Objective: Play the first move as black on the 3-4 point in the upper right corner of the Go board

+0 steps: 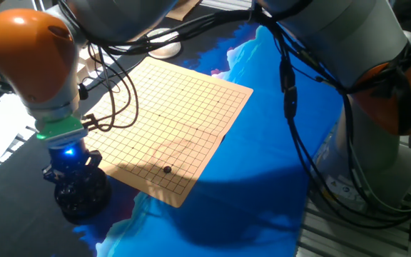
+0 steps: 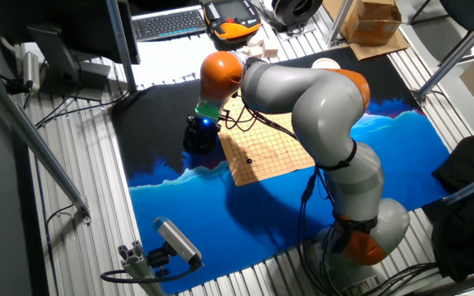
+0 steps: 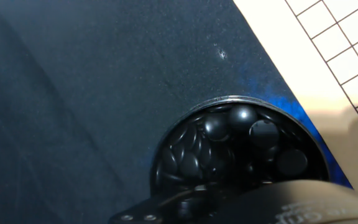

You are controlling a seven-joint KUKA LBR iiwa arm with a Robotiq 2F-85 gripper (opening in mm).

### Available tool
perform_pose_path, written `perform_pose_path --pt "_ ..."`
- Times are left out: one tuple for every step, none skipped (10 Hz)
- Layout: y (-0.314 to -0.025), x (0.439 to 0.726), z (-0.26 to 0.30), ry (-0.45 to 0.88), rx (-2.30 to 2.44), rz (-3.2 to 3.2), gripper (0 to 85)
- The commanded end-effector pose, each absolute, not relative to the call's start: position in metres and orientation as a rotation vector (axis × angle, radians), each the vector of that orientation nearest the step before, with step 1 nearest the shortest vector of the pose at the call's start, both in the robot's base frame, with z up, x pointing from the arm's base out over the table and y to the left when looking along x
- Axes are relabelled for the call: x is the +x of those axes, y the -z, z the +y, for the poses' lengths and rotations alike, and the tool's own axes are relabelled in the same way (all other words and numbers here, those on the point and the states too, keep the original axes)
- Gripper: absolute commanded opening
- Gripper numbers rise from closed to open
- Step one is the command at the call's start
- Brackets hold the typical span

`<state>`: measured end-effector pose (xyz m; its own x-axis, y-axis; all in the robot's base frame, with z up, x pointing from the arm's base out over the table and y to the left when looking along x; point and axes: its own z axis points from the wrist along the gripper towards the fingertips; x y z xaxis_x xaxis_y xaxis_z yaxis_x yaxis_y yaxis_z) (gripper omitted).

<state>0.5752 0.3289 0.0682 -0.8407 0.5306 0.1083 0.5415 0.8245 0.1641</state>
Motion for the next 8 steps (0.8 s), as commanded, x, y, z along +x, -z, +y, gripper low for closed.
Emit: perform_pose_path --pt "-0.068 0.574 0.332 0.296 -0.876 -2.941 17.0" --pt "-0.066 0.574 0.335 0.283 -0.886 -2.943 17.0" --pt "-0.066 0.573 0.336 0.28 -0.888 -2.944 17.0" --pt "-0.067 0.573 0.337 0.281 -0.89 -2.941 17.0" --pt "-0.069 0.573 0.337 0.271 -0.887 -2.931 34.0" --pt "-0.074 0.572 0.337 0.269 -0.884 -2.915 34.0" --pt "-0.079 0.571 0.338 0.304 -0.902 -2.875 34.0" --pt "-0.079 0.57 0.34 0.303 -0.902 -2.878 34.0"
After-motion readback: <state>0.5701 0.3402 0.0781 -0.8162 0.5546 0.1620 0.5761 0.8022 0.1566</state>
